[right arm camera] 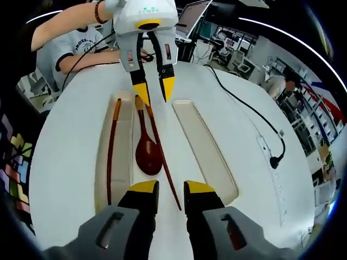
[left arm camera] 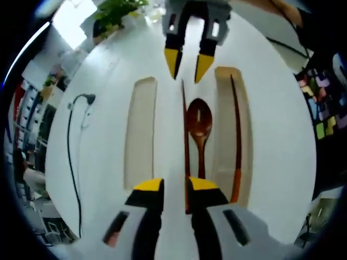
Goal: Arrange the utensils inside the cutlery case until each visible utensil rests in its matching compartment.
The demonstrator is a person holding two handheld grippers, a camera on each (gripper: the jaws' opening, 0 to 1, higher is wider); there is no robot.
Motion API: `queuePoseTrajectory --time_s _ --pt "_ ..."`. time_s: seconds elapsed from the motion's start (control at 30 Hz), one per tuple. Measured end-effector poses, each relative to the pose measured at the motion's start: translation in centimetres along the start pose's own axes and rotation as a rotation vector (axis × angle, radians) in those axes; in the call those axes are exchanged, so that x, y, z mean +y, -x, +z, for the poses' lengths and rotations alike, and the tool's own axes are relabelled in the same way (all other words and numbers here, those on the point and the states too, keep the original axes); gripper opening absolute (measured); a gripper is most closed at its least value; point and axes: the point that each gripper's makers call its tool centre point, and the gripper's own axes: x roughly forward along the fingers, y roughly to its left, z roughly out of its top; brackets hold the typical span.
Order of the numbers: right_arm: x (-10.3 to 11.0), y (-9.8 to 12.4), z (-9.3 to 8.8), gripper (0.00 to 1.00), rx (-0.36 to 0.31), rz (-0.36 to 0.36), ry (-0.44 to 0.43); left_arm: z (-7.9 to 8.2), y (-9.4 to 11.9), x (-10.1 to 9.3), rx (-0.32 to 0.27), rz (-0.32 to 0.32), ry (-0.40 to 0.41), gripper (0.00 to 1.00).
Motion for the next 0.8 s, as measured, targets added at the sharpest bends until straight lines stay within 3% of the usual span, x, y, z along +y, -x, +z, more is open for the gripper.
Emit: queuePoseTrajectory --time_s 0.57,0.7,0.8 --pt "-0.1 -2.6 -2.2 0.18 0.070 0.043 0.001 -2.0 -1.6 0.0 0.088 -0.045 0.000 0.18" --pt "0.1 -2.9 -1.9 0.17 0.029 0.058 -0.051 -2.2 -2.1 0.1 0.098 -0.051 -0.001 0.18" --pt "0.3 -2.9 -1.8 0.15 0.021 0.062 -0.044 -2.4 -2.5 0.1 0.103 -0.056 0.003 0.19"
